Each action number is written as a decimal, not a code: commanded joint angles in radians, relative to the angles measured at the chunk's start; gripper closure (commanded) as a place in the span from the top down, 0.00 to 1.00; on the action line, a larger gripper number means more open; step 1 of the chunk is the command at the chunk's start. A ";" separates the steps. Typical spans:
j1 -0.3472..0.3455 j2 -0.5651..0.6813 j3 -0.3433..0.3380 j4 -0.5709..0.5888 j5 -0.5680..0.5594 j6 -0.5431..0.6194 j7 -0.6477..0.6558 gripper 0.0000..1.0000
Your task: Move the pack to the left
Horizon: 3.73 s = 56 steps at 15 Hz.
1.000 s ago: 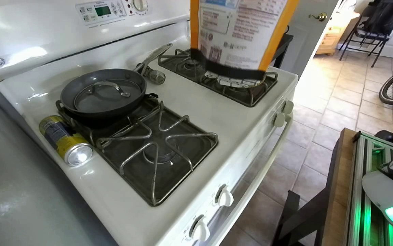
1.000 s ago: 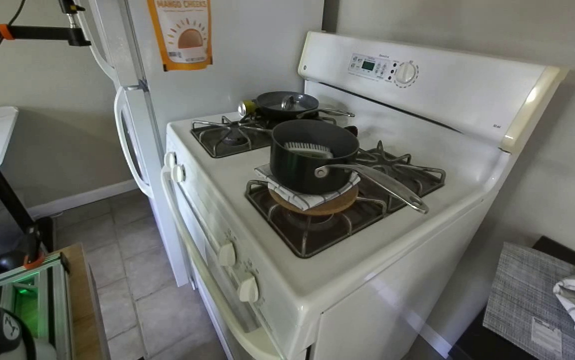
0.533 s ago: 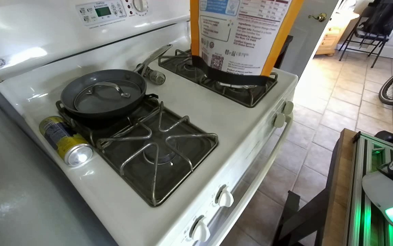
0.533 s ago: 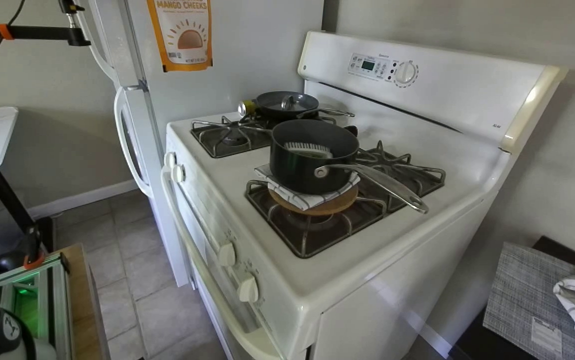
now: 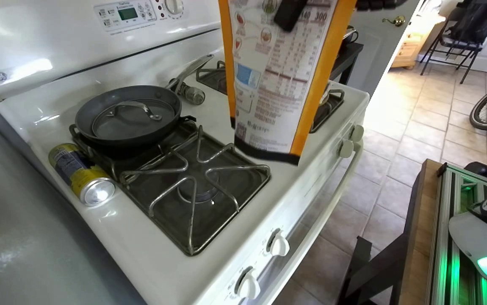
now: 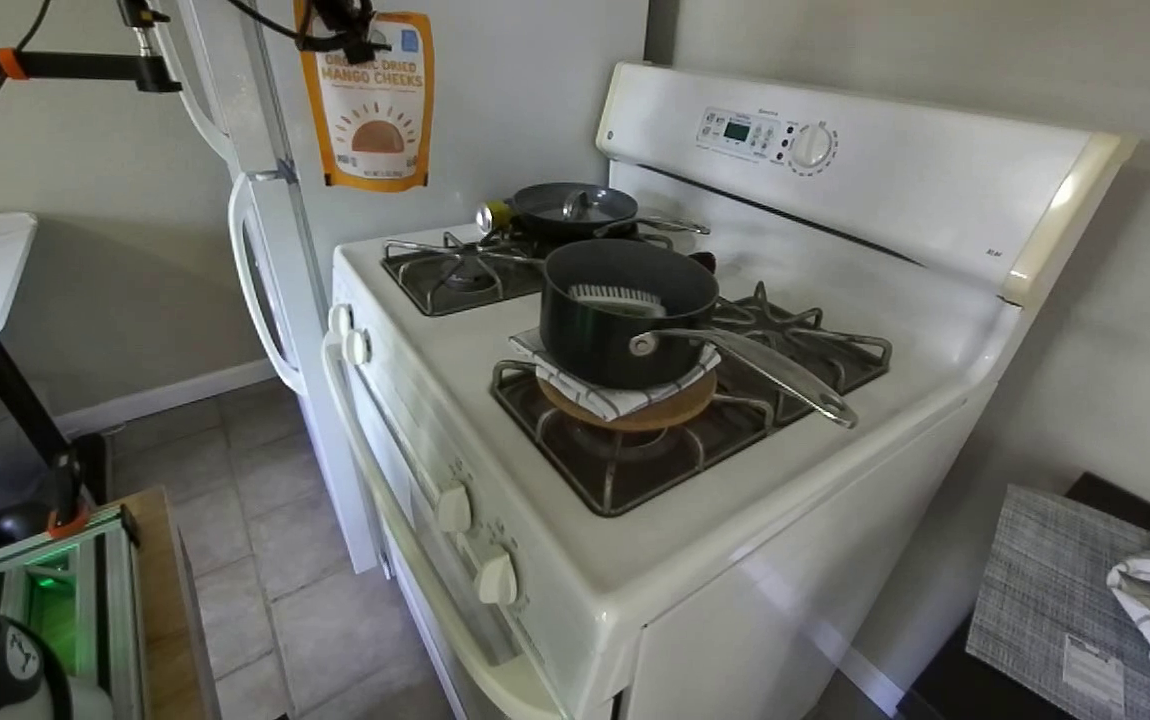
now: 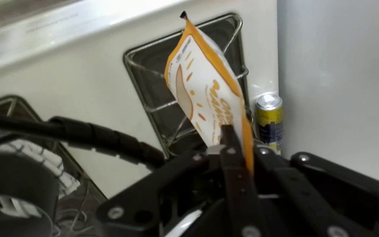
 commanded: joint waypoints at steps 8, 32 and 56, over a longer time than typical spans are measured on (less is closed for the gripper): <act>0.158 0.200 -0.055 -0.034 0.300 0.300 0.091 0.00; 0.242 0.443 -0.020 -0.059 0.252 0.785 0.070 0.00; 0.236 0.459 -0.023 0.028 0.000 0.614 0.417 0.25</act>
